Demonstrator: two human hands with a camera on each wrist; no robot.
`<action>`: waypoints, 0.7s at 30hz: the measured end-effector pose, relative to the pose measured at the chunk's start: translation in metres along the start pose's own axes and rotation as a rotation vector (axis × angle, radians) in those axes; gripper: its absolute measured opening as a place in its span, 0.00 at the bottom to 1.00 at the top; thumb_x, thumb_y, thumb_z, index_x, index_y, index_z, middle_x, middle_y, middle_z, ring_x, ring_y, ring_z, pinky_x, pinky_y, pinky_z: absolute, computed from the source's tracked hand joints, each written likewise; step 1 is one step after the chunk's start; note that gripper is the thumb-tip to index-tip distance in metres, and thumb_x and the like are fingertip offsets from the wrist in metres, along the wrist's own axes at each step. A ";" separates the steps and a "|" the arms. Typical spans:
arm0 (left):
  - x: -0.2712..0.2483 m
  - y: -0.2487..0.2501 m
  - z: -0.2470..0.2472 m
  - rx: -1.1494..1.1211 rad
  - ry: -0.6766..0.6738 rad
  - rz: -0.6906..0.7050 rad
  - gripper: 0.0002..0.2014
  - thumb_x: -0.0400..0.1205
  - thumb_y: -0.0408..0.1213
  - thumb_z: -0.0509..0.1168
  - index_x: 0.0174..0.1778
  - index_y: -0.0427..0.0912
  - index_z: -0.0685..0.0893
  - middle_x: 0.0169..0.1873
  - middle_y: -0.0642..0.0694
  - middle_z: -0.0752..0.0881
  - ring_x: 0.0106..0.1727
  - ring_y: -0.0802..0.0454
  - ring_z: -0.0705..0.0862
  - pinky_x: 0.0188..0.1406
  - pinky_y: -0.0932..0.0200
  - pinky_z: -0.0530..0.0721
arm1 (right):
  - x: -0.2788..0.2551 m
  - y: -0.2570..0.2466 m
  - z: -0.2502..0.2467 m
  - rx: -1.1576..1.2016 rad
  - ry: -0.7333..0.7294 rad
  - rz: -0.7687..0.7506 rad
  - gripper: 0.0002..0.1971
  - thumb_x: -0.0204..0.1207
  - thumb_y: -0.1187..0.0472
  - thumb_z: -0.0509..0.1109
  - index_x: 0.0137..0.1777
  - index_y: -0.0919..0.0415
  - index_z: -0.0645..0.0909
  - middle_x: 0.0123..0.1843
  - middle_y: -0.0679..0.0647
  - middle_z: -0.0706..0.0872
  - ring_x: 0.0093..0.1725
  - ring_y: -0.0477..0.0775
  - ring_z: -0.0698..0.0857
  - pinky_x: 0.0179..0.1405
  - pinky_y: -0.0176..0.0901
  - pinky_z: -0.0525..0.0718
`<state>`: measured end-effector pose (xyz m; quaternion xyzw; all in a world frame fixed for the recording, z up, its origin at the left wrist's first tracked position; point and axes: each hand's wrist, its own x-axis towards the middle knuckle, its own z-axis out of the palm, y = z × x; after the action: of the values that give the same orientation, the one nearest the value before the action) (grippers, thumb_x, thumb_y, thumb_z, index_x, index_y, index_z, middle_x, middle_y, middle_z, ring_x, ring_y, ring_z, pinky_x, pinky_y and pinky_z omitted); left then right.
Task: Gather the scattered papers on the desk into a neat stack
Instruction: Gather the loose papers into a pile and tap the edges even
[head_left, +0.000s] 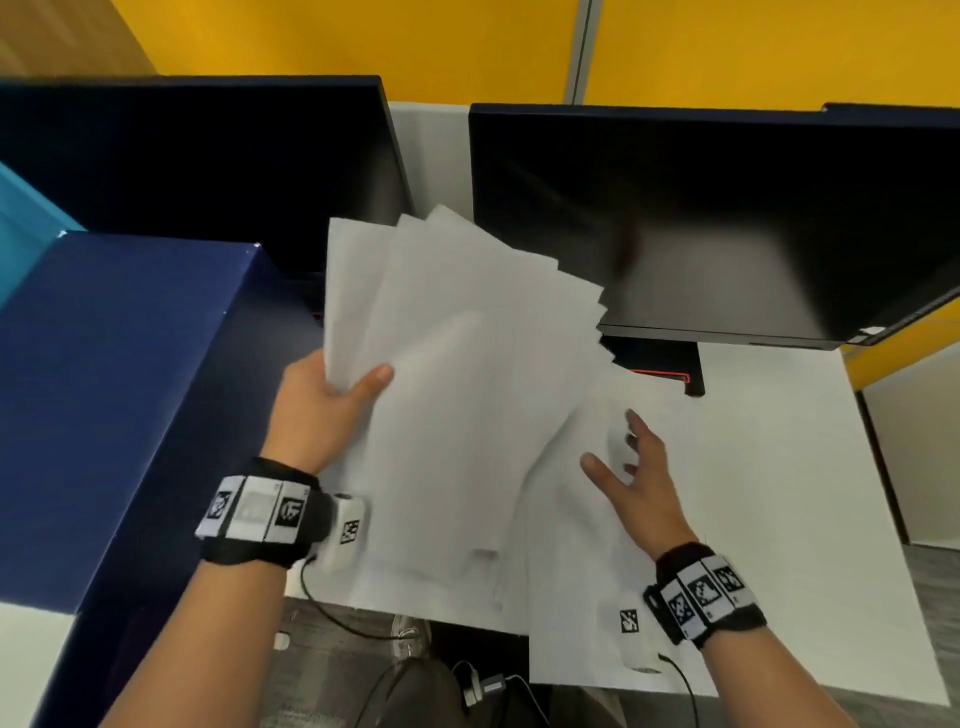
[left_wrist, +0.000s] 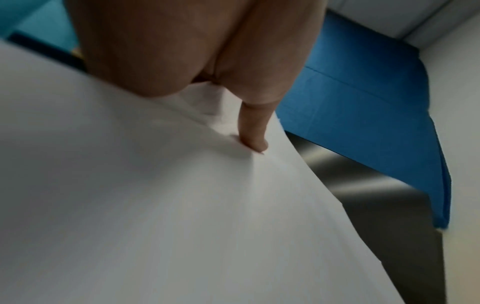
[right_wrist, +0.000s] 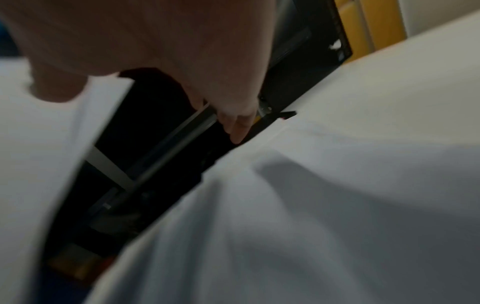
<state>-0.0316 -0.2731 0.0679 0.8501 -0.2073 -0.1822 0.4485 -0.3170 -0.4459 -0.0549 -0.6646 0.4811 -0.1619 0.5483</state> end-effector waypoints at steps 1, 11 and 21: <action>0.001 -0.004 0.013 -0.030 -0.033 -0.028 0.15 0.75 0.45 0.77 0.54 0.42 0.89 0.45 0.47 0.92 0.45 0.53 0.90 0.44 0.55 0.86 | -0.004 -0.013 0.002 0.144 -0.091 -0.006 0.43 0.68 0.40 0.76 0.81 0.48 0.62 0.75 0.44 0.69 0.72 0.42 0.72 0.71 0.44 0.71; -0.026 -0.086 0.186 0.110 -0.355 -0.298 0.36 0.74 0.56 0.73 0.75 0.43 0.74 0.69 0.45 0.82 0.65 0.44 0.83 0.66 0.54 0.80 | -0.002 0.042 -0.021 -0.112 0.137 0.334 0.23 0.77 0.58 0.74 0.69 0.66 0.76 0.58 0.58 0.85 0.58 0.59 0.84 0.60 0.48 0.79; -0.019 -0.074 0.222 0.309 -0.347 -0.210 0.27 0.82 0.46 0.67 0.76 0.40 0.74 0.70 0.41 0.78 0.70 0.44 0.78 0.62 0.62 0.73 | 0.053 0.067 -0.025 -0.417 0.116 0.498 0.35 0.76 0.44 0.65 0.77 0.66 0.67 0.74 0.69 0.67 0.72 0.73 0.71 0.72 0.62 0.74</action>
<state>-0.1440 -0.3774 -0.1098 0.8814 -0.2172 -0.3371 0.2497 -0.3411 -0.4995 -0.1219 -0.6140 0.6822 0.0414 0.3948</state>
